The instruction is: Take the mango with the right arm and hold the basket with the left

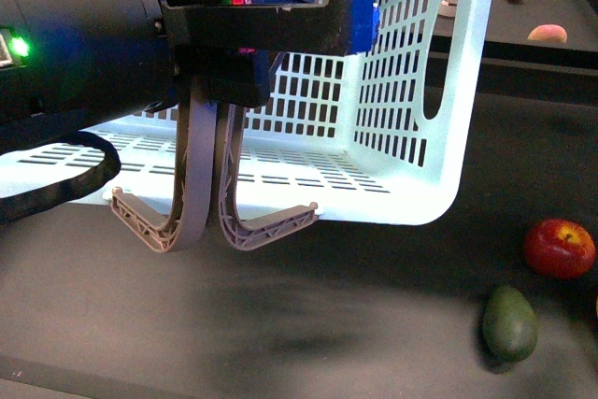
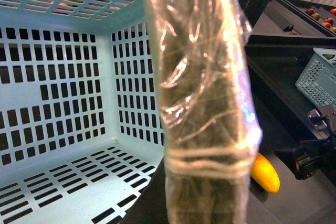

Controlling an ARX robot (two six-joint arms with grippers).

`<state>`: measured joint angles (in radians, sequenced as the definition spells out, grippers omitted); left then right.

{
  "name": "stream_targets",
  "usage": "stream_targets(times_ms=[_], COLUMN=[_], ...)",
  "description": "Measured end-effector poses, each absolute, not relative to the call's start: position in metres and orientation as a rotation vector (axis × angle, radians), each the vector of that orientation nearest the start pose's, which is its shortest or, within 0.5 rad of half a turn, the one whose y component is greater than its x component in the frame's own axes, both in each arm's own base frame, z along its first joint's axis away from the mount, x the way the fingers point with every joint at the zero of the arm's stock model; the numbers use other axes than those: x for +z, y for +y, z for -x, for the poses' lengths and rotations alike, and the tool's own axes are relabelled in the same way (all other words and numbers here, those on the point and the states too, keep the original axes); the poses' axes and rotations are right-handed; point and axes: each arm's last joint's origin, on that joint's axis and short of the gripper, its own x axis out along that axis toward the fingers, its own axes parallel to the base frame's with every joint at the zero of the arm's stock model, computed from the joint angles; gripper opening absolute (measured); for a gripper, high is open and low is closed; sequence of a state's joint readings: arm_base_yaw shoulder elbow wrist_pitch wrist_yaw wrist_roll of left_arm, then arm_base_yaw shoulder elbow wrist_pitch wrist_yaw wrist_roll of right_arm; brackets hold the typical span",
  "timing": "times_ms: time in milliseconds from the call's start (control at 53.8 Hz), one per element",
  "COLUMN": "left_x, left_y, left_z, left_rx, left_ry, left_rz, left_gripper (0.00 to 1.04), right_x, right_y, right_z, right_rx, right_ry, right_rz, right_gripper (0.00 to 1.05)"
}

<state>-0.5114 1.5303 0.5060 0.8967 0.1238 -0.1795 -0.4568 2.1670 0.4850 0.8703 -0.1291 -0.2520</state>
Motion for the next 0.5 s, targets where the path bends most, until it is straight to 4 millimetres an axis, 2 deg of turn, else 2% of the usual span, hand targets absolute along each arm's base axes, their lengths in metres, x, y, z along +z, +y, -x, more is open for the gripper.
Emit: stream_targets(times_ms=[297, 502], left_x=[0.177, 0.177], left_y=[-0.142, -0.142], left_z=[-0.246, -0.246], left_rx=[-0.621, -0.621], left_ry=[0.184, 0.184], left_rz=[0.148, 0.148], left_gripper=[0.08, 0.08], right_x=[-0.035, -0.053], right_y=[-0.128, -0.132], right_z=[-0.241, -0.243], right_rx=[-0.225, -0.226], right_ry=[0.908, 0.946], right_rz=[0.005, 0.017], right_gripper=[0.97, 0.97])
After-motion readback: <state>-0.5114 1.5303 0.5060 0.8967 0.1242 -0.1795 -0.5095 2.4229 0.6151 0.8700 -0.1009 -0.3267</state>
